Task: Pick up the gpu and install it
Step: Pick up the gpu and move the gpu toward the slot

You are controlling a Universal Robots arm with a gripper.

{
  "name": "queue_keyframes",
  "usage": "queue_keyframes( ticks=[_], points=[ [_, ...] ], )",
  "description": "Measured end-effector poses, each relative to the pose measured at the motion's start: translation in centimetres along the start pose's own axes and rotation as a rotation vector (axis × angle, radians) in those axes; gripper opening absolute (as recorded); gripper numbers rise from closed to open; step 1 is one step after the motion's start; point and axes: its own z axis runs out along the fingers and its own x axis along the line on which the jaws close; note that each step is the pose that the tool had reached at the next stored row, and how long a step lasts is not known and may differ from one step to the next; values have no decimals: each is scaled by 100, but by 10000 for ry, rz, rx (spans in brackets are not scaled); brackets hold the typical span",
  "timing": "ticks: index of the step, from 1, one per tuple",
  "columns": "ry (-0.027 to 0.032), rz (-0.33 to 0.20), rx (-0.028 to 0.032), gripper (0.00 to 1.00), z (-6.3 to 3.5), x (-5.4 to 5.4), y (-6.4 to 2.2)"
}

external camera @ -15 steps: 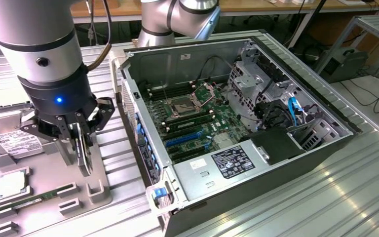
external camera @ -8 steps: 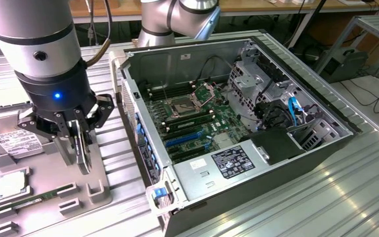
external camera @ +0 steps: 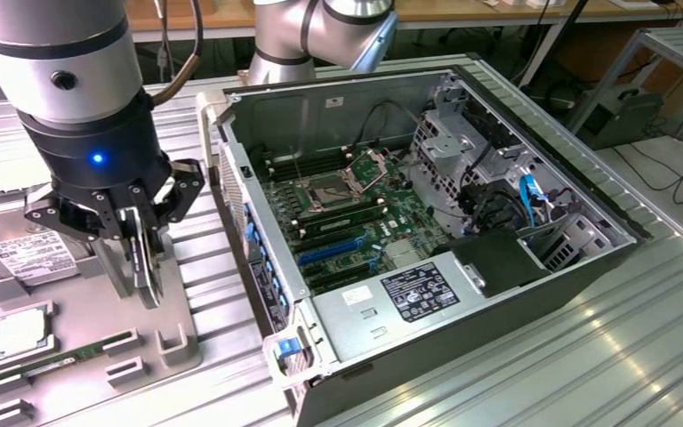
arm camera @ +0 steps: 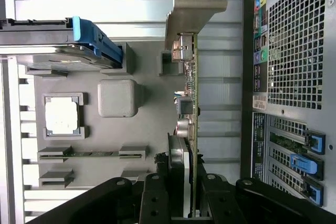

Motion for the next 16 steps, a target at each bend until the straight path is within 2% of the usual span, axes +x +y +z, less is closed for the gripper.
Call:
queue_keyframes(
  ticks=[16],
  points=[
    [-1, 0, -1, 28, -108, -1, 1]
  ],
)
